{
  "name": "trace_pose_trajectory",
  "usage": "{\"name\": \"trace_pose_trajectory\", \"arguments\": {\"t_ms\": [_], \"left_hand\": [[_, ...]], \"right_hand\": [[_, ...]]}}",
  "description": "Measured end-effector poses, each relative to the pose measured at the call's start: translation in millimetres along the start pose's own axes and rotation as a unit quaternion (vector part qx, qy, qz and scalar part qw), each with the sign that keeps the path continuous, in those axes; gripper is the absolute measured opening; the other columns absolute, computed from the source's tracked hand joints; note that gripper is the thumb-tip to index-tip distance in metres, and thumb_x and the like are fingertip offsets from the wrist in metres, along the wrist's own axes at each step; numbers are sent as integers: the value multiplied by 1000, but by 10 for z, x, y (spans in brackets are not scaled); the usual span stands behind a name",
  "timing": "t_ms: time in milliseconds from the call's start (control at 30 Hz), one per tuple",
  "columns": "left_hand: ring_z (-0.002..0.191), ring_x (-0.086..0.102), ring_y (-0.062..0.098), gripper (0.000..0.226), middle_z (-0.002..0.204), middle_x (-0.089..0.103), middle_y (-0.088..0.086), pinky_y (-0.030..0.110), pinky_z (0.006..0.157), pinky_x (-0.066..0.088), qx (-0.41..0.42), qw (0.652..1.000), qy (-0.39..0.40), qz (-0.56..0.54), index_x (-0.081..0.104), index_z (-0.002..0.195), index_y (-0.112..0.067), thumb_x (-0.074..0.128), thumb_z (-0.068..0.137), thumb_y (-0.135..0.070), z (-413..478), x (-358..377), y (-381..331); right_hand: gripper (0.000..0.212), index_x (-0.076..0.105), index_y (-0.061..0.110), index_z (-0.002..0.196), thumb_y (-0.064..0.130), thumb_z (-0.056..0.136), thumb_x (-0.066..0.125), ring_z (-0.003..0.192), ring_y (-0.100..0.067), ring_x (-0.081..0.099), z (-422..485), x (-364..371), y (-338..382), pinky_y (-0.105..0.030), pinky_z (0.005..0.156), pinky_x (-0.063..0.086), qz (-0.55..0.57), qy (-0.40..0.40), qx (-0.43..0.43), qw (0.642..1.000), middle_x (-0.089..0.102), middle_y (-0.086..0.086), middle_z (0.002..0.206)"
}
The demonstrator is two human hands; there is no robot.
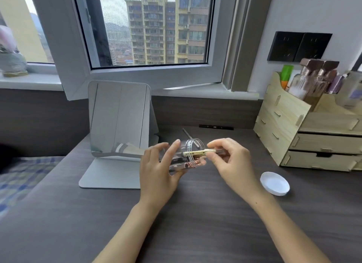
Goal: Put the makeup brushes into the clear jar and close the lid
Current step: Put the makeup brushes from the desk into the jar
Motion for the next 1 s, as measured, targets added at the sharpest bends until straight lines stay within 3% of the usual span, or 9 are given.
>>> {"name": "trace_pose_trajectory", "arguments": {"t_ms": [133,300,433,533,633,700,767,833,1000], "left_hand": [[102,52,27,79,110,60,14,39,84,45,6,1000,-3,-4,47,129,-26,86,60,-30,1,-6,-11],[102,53,29,79,110,60,14,40,84,45,7,1000,-6,0,47,128,-25,86,61,-30,7,-26,-6],[102,50,26,79,110,60,14,38,84,44,0,1000,-7,1,47,128,-25,86,60,-29,5,-24,12],[102,52,28,77,109,60,14,36,86,41,-12,1000,-13,9,48,128,-26,86,60,-28,15,-38,51],[98,54,31,78,107,60,12,33,84,41,-44,999,-28,-8,52,126,-23,88,57,-23,39,-78,107],[95,55,31,79,105,60,11,27,82,37,-79,996,-38,-15,55,126,-19,89,54,-19,48,-114,162],[94,54,30,81,103,60,12,22,83,31,-123,990,-57,-24,56,126,-16,89,53,-17,44,-162,234],[95,53,30,81,101,60,13,17,83,27,-158,983,-78,-45,54,128,-15,89,54,-17,50,-209,297],[94,55,33,82,102,59,15,17,83,28,-182,975,-116,-58,53,127,-12,90,54,-18,70,-289,337]], "right_hand": [[23,56,16,78,19,72,78,55,-4,53,40,119,55,-16,54,42,-47,-21,-1,999,58,11,64],[17,70,17,76,33,72,77,60,-8,52,81,103,175,-21,57,40,-128,-26,-38,991,61,5,68],[22,71,17,107,13,88,61,83,-18,56,50,259,268,-28,73,45,-172,72,-100,977,65,-4,89],[35,68,16,113,-1,87,53,84,-18,53,45,273,241,-26,74,44,-166,106,-132,972,70,2,93],[33,72,18,103,-3,87,52,61,-2,49,199,80,-16,-11,59,37,19,18,-33,999,70,15,79],[27,73,16,95,1,87,52,53,0,51,342,-1,-367,-20,54,42,62,-66,77,993,71,13,73],[23,73,12,100,8,86,56,76,-10,66,457,126,-659,-31,71,51,-51,-47,140,988,75,0,89],[25,70,12,108,19,87,58,103,-25,64,530,392,-855,-32,88,46,-163,25,158,974,71,-8,109],[41,63,12,118,40,89,55,111,-35,51,667,892,-1115,-37,90,43,-296,68,172,937,58,-15,120]]}}
Point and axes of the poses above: each hand's wrist, its own z-axis towards the middle knuckle, its own x-axis out of the palm, y = z × x, the point moved 8 cm from there along z, towards the middle knuckle
